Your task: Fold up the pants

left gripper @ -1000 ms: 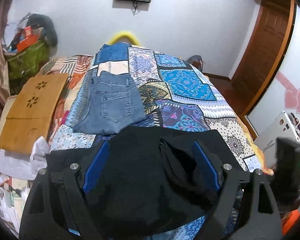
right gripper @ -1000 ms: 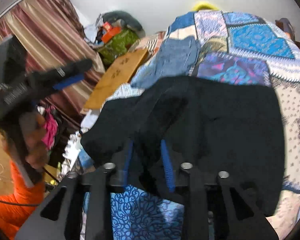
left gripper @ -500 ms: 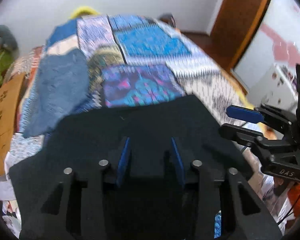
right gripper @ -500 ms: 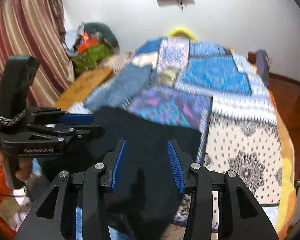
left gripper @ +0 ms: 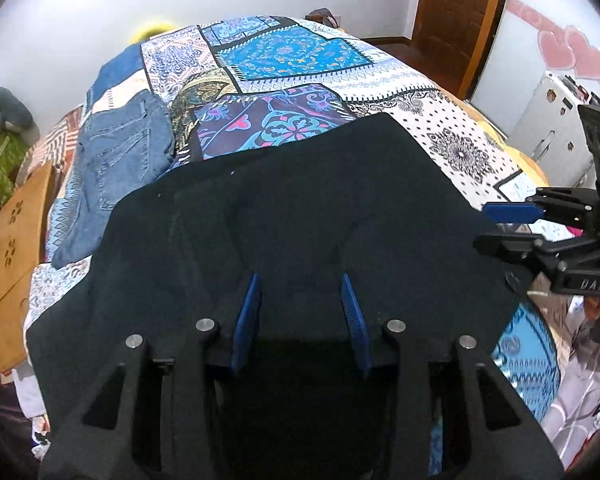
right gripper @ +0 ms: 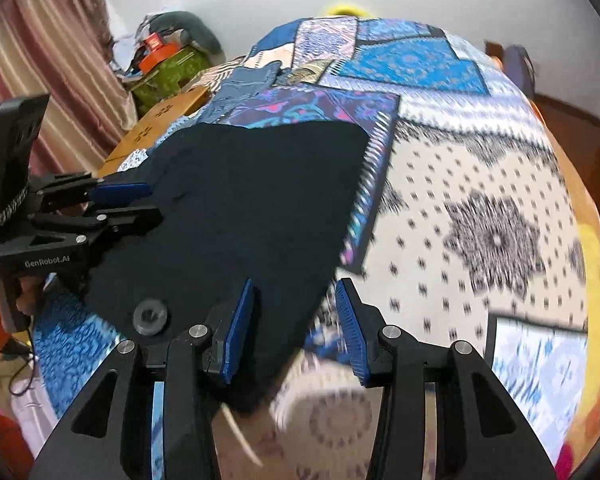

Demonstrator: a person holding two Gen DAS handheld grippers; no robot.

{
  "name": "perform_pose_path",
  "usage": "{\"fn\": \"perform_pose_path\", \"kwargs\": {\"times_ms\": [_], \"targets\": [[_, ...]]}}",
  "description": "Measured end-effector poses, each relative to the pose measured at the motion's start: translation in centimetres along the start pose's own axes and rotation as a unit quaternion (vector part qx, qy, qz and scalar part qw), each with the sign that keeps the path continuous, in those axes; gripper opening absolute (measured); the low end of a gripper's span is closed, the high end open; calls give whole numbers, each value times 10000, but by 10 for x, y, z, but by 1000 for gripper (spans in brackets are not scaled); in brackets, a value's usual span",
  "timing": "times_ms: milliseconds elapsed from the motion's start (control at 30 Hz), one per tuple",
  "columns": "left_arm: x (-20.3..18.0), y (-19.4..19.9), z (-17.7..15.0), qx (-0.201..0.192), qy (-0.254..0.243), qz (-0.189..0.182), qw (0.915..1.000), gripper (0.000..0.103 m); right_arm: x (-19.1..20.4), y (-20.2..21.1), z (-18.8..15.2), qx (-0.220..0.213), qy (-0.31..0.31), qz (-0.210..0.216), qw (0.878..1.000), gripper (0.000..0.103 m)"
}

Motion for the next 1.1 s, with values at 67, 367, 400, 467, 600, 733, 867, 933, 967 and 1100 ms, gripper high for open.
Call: {"fn": "perform_pose_path", "kwargs": {"times_ms": [67, 367, 400, 467, 600, 733, 867, 933, 967, 1100], "targets": [[-1, 3, -5, -45, 13, 44, 10000, 45, 0, 6, -7, -8, -55, -43, 10000, 39], [44, 34, -18, -186, 1095, 467, 9927, 75, 14, 30, 12, -305, -107, -174, 9993, 39], [53, 42, -20, -273, 1245, 545, 9904, 75, 20, 36, 19, -420, -37, -156, 9990, 39], [75, 64, -28, -496, 1586, 739, 9833, 75, 32, 43, 29, -605, 138, -121, 9980, 39], [118, 102, -51, -826, 2195, 1225, 9644, 81, 57, 50, 51, -901, 446, 42, 9949, 39], [158, 127, -85, -916, 2776, 1573, 9433, 86, 80, 43, 68, -1023, 660, 205, 9923, 44], [186, 133, -129, -783, 3422, 1566, 9232, 86, 102, 24, 76, -921, 870, 309, 9915, 44], [194, 130, -148, -711, 3651, 1439, 9170, 86, 110, 13, 76, -818, 988, 302, 9913, 44], [197, 126, -157, -655, 3780, 1371, 9133, 86, 114, 7, 76, -759, 1049, 293, 9912, 44], [203, 105, -189, -363, 4287, 884, 8984, 86, 126, -17, 69, -440, 1222, 229, 9913, 44]]}}
Point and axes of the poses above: each gripper's, at about its wrist camera, not at the fingertips, and y roughly against the way its jaws point, x to its left, z to its top, the point moved 2 cm from there along -y, roughly the way its jaws point, and after that the axes turned 5 degrees about -z, right-handed, at the moved point
